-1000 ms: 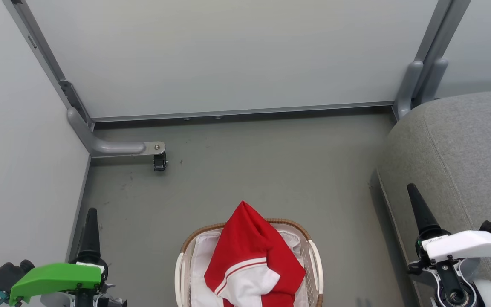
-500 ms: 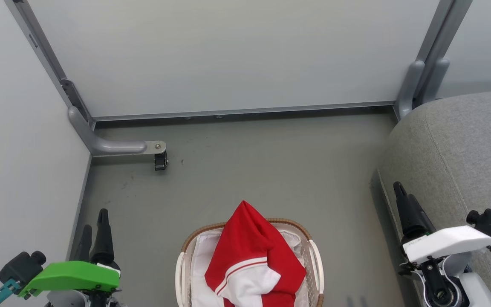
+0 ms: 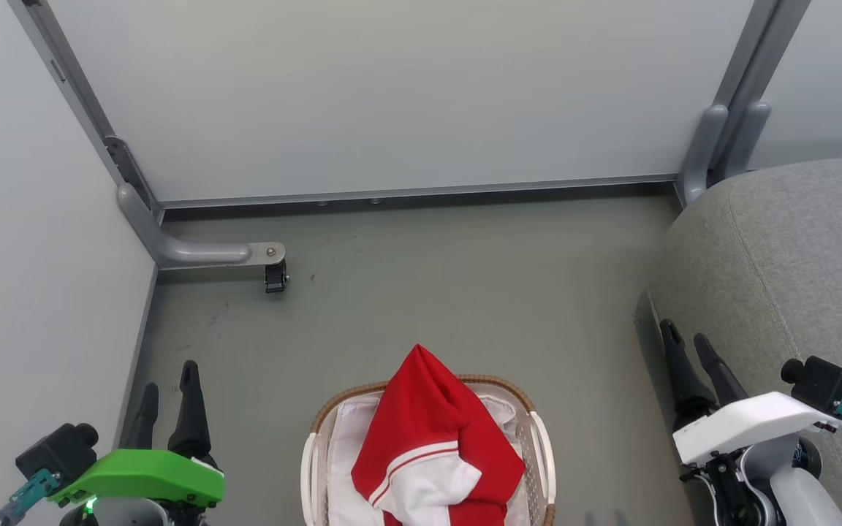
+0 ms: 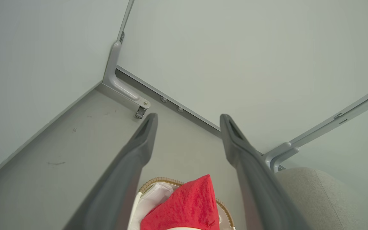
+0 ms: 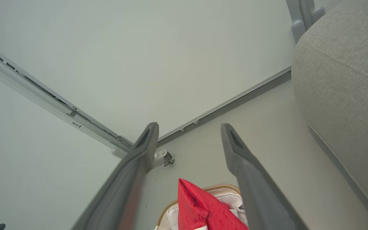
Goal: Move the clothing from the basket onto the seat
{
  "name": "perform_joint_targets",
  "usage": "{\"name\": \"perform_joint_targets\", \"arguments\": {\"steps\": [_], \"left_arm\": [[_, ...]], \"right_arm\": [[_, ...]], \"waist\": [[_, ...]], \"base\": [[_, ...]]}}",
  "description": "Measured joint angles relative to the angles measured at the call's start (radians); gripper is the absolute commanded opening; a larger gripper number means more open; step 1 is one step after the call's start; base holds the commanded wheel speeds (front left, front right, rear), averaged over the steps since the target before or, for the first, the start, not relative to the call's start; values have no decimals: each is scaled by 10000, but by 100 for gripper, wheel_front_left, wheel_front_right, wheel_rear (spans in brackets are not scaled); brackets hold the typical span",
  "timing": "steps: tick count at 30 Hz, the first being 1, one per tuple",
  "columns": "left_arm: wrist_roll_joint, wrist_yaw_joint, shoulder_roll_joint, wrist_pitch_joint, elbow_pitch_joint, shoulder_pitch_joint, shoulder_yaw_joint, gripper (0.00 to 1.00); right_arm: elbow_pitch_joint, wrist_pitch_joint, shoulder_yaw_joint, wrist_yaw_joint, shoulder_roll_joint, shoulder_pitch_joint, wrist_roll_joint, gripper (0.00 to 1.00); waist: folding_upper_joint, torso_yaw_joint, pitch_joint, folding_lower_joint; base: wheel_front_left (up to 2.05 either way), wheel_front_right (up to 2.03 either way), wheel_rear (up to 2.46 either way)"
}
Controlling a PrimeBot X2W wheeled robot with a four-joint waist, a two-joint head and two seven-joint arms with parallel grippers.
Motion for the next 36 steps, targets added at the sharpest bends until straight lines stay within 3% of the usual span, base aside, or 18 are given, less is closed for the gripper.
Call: {"name": "perform_joint_targets", "arguments": {"steps": [36], "left_arm": [[3785,40,-111,-941,512,179,-322,100]], "right_arm": [[370,-943,75,0,-35,166,-4033,100]], "waist": [[0,-14,-93,0]], "base": [[0,0,0]]}}
